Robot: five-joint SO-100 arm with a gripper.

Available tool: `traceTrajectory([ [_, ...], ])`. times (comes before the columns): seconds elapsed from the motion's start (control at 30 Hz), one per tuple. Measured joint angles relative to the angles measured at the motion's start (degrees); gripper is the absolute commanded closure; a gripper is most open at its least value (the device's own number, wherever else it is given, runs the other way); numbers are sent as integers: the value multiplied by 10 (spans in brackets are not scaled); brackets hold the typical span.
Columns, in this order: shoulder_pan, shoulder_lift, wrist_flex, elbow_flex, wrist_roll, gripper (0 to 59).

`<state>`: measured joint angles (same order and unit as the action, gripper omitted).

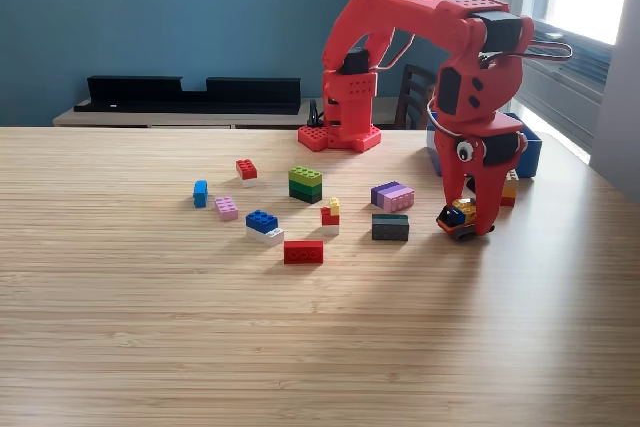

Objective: Grasp a lego block and put it in the bin.

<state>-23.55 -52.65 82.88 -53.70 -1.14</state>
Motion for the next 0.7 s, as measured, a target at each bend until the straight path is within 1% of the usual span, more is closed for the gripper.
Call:
traceTrajectory([
  [0.1,11,-27,2,0,10,586],
  [0.2,12,-83,2,-4,17,586],
  [0.27,11,-127,2,-21,18,586],
  [0.4,-8,-208,2,-80,18,586],
  [0.57,-69,-285,2,-170,26,586],
  [0.7,-127,-331,11,-207,26,586],
])
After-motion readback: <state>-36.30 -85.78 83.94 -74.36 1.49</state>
